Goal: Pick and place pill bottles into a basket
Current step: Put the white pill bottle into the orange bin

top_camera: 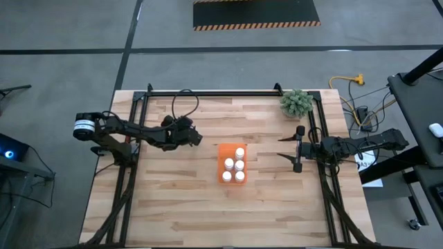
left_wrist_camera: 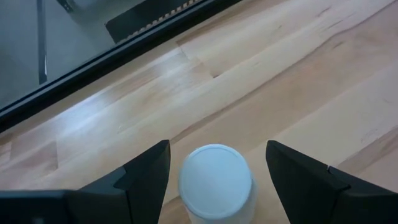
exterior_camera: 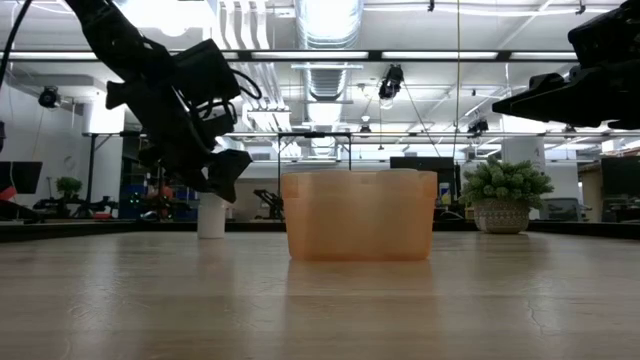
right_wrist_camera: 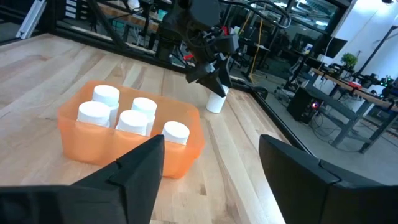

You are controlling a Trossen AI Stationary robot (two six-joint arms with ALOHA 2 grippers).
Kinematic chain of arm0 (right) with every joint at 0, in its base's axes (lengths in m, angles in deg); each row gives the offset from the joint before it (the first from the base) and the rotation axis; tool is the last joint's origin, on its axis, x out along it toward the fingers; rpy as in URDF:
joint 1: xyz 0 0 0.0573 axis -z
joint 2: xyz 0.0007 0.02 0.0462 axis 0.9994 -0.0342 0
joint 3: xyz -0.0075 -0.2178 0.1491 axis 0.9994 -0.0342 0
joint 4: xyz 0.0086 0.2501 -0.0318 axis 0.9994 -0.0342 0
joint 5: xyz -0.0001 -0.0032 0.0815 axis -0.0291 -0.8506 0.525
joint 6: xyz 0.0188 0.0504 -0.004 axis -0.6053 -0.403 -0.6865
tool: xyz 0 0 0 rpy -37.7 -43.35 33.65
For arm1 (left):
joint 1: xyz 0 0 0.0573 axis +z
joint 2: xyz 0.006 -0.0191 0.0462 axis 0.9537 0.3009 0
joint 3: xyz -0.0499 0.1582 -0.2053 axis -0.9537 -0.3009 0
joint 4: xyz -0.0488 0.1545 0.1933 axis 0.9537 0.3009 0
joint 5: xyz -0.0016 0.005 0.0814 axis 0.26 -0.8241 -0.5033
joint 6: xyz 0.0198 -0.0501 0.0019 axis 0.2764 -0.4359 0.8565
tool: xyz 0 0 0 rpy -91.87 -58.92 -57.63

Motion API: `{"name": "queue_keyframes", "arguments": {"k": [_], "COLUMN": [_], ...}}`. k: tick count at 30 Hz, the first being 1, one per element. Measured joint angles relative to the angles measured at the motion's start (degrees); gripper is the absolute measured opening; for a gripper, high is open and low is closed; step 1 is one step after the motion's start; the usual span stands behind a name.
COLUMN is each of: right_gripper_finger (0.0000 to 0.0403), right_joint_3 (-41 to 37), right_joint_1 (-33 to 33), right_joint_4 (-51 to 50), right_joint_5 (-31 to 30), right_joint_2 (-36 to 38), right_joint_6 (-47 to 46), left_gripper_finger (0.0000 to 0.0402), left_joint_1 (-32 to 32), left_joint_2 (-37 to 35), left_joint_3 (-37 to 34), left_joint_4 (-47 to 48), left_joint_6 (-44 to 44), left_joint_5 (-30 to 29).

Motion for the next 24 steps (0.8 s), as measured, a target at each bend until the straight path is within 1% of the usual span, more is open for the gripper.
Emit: {"name": "queue_keyframes", "arguments": {"k": [12, 19, 24], "right_gripper_finger": [0.0256, 0.0249, 0.0251], "right_joint_3": [0.00, 0.00, 0.00], "right_joint_1": [-0.01, -0.01, 0.00], "right_joint_4": [0.01, 0.00, 0.00], "right_joint_5": [0.00, 0.00, 0.00], "right_joint_2": [0.02, 0.02, 0.02], "right_joint_6": [-0.01, 0.09, 0.01], "left_gripper_finger": [0.0247, 0.0247, 0.0247], "left_joint_1": [0.29, 0.31, 0.71], "left_joint_2": [0.00, -0.01, -0.02], "left_joint_3": [-0.04, -0.07, 0.18], "left_joint_4": [-0.17, -0.12, -0.13], "left_joint_6": [-1.12, -2.33, -3.11], "left_joint_5": [0.02, 0.23, 2.23]}}
